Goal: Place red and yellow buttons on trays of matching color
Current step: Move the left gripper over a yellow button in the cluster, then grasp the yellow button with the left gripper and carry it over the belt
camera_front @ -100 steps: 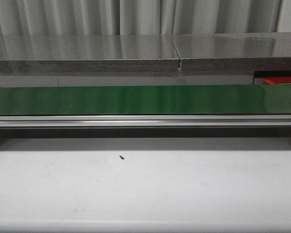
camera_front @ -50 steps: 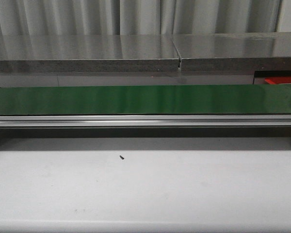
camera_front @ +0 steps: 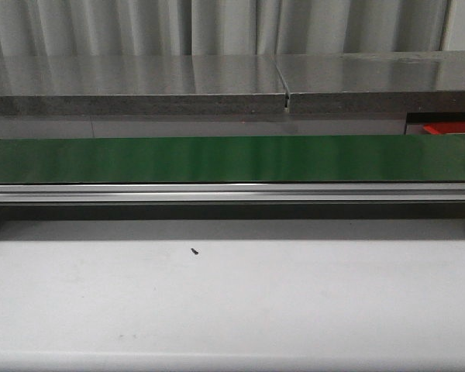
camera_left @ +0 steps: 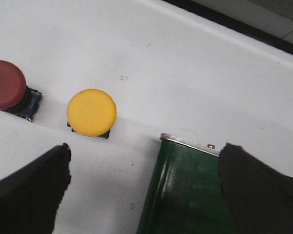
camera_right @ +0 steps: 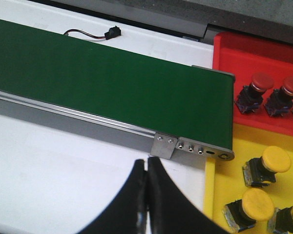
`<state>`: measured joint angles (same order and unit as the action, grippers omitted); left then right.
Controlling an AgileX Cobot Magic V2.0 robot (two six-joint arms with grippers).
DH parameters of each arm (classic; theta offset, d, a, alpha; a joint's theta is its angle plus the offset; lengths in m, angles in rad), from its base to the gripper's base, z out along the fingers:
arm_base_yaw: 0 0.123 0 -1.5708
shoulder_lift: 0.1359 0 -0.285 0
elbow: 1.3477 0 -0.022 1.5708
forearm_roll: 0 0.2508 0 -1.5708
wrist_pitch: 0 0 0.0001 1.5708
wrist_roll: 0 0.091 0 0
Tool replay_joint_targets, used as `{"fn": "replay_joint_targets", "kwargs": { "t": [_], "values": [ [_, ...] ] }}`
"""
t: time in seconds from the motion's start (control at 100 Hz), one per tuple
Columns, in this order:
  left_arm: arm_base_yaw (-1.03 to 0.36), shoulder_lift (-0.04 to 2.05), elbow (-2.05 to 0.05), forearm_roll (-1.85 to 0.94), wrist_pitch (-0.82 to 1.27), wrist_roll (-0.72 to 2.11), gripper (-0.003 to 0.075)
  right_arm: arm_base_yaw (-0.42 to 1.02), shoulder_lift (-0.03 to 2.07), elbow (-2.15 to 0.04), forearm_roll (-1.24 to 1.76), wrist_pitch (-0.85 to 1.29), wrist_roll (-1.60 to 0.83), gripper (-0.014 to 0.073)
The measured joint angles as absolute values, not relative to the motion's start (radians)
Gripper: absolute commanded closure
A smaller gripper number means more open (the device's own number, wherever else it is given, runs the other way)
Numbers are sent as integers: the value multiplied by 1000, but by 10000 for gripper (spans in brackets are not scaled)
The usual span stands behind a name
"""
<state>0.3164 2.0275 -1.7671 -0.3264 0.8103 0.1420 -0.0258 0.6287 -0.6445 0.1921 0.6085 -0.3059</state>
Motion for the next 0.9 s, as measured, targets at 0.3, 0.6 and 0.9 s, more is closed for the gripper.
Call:
{"fn": "replay_joint_targets", "kwargs": {
  "t": [0.3,0.6,0.9],
  "values": [
    [329,2090,-1771,-316,773,121,121,-26,629,-645,192,608,-306,692],
    [356,2137,-1775,-314,720,119,121,-26,629,-645,192,608,-306,692],
    [356,2207,-1802,-323,680,119,121,-26,629,-645,192,608,-306,692]
  ]
}}
